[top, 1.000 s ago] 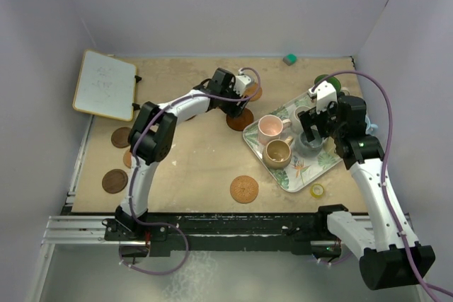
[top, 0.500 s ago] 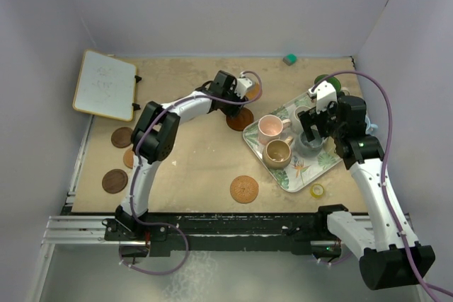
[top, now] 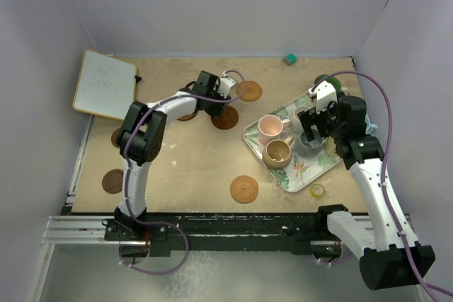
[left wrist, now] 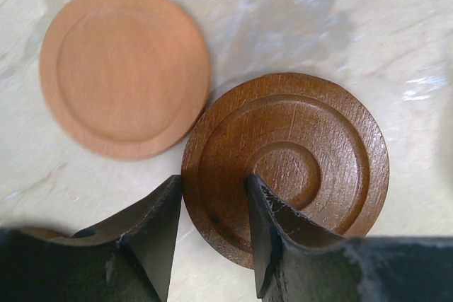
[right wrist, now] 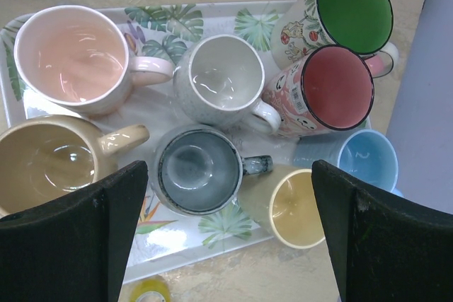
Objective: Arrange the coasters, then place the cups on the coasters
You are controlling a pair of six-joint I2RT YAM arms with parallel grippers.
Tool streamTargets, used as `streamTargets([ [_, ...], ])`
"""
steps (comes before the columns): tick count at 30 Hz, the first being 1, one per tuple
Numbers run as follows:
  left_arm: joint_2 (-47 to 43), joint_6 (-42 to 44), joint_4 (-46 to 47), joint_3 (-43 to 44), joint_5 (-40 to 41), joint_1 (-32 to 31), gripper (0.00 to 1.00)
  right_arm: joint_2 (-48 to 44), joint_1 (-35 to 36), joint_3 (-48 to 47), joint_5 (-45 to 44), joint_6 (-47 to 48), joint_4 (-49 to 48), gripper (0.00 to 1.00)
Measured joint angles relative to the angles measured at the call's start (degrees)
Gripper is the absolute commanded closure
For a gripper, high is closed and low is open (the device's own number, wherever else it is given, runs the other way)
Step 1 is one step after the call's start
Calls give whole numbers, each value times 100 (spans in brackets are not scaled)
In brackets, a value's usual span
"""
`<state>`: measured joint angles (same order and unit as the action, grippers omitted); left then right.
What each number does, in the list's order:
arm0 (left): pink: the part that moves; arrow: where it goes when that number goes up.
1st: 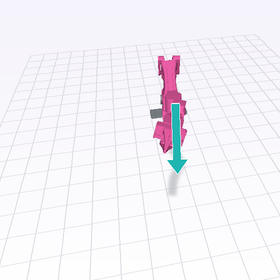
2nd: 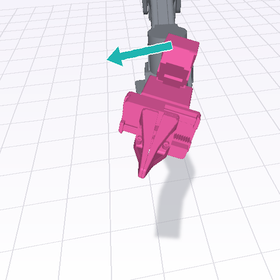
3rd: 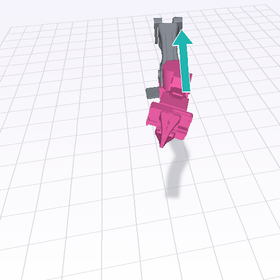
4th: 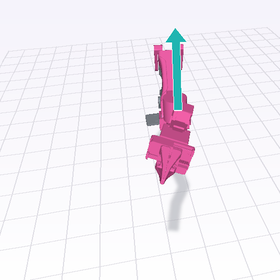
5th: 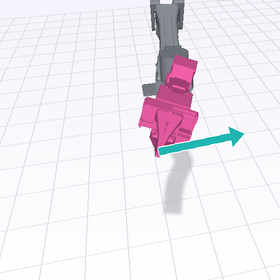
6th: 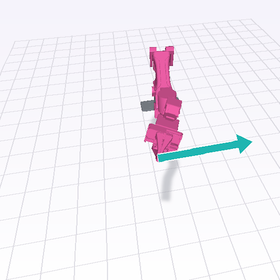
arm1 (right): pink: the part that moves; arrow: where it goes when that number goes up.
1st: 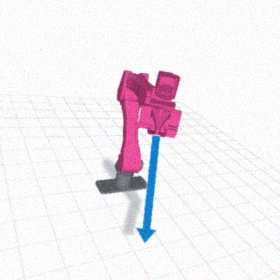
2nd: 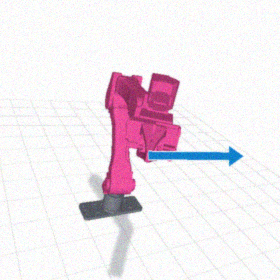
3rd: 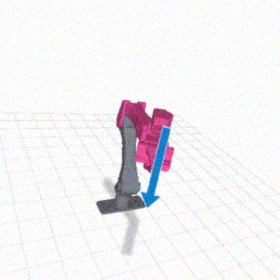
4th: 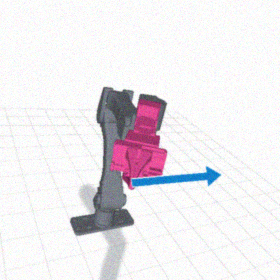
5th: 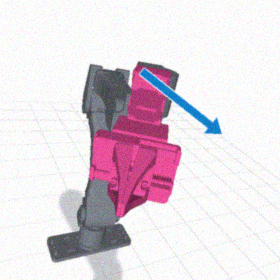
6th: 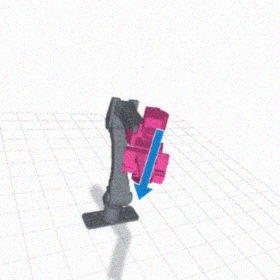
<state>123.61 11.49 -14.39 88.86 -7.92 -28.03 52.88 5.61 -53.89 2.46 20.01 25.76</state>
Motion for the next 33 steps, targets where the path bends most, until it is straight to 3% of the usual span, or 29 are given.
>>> streamTargets([
  [10,-96,-42,39,-131,142,710,63,26,0,0,2,4,-2,0],
  [23,146,11,-39,267,417,745,62,39,0,0,2,7,0,0],
  [33,195,74,-142,424,385,763,40,39,0,0,7,15,0,0],
])
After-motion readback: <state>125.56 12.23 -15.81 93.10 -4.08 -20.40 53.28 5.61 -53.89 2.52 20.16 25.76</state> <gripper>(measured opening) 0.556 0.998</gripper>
